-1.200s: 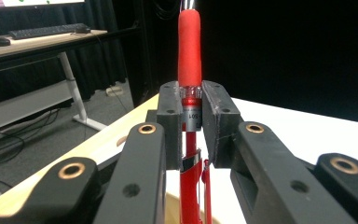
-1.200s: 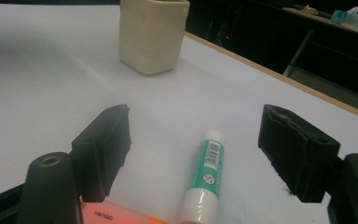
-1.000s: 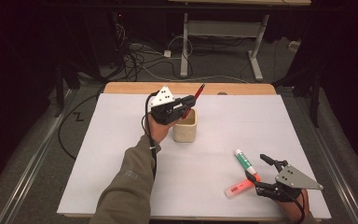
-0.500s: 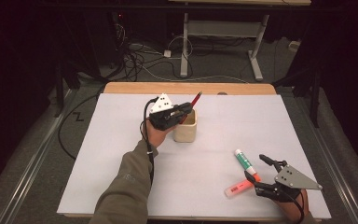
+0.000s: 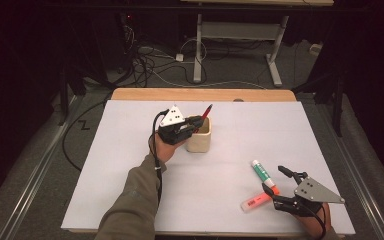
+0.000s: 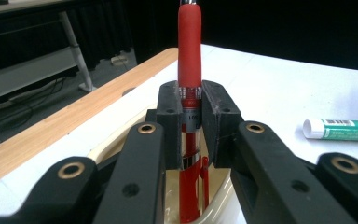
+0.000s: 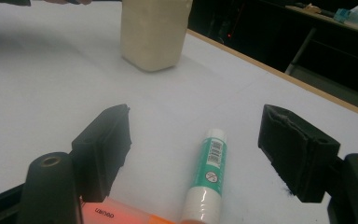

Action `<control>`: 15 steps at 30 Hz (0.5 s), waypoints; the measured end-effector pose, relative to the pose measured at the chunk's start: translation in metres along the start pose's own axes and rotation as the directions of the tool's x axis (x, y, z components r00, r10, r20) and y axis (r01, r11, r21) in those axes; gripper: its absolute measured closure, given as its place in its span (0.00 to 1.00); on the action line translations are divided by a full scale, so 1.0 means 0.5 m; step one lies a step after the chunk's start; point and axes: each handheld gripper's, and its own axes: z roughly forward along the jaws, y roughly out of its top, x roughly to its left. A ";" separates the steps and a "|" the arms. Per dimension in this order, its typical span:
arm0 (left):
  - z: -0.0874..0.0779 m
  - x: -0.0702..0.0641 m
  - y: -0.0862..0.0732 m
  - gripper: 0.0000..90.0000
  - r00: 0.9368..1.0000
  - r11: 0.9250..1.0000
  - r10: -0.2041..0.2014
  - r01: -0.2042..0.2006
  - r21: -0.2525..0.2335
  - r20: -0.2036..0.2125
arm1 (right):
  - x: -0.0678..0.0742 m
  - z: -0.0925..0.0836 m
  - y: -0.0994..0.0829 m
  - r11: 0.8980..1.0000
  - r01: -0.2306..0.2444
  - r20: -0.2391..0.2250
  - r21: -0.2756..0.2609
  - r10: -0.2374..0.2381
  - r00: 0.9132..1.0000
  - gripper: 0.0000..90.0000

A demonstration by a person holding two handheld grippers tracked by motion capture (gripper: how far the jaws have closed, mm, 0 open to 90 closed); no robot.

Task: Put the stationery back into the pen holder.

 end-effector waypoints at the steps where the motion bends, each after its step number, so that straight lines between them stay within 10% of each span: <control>1: -0.001 0.000 -0.001 0.85 1.000 1.000 0.001 -0.001 0.002 -0.002 | 0.000 0.000 0.000 1.000 0.000 0.000 0.000 0.000 1.000 0.28; 15: -0.005 -0.006 -0.009 0.83 1.000 1.000 0.006 -0.005 0.019 -0.010 | 0.001 0.000 0.000 1.000 -0.003 -0.003 0.000 0.003 1.000 0.28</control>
